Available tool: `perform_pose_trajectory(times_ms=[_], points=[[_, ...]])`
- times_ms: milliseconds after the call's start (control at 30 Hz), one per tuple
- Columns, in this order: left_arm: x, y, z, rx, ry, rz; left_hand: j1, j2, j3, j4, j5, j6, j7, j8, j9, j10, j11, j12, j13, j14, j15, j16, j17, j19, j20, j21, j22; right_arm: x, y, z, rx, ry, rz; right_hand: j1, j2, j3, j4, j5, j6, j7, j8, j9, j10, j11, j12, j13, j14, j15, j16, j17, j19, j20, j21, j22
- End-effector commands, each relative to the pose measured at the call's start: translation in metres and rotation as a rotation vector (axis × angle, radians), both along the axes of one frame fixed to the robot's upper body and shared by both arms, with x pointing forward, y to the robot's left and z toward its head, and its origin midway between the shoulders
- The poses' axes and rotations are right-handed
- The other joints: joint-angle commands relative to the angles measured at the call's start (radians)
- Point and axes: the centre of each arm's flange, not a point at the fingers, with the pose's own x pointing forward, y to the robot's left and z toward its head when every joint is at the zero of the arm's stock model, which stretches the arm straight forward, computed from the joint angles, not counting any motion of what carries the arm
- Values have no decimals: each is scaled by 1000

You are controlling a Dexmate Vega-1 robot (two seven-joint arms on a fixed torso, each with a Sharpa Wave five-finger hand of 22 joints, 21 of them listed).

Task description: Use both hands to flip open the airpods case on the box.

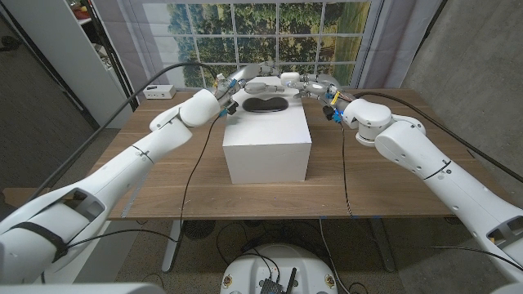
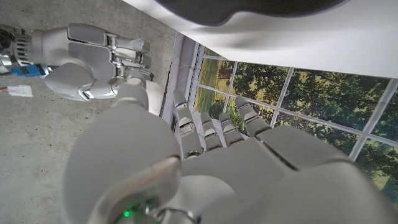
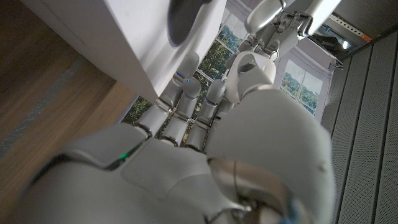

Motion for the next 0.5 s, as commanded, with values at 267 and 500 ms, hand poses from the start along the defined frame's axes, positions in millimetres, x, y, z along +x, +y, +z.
perform_pose_trajectory(times_ms=[267,500], points=[[3,2,5,-71,-40,-29,-9,12,-13,14,26,90,14,29,4,59,-18,24,4,50,-27,22,7,29,-2,9,4,-1,3,1,-19,-11,-16,0,6,7,12,5,41,-27,35,163,9,-6,3,3,10,-158,-10,-1,-15,-34,18,5],[6,2,5,-156,-14,-112,-14,21,-18,21,33,117,15,34,2,79,-23,32,4,74,-39,28,8,37,-3,12,5,0,5,-1,-31,-17,-31,0,4,7,13,5,44,-26,34,164,11,-6,2,1,10,-157,-13,-1,-16,-33,27,4]])
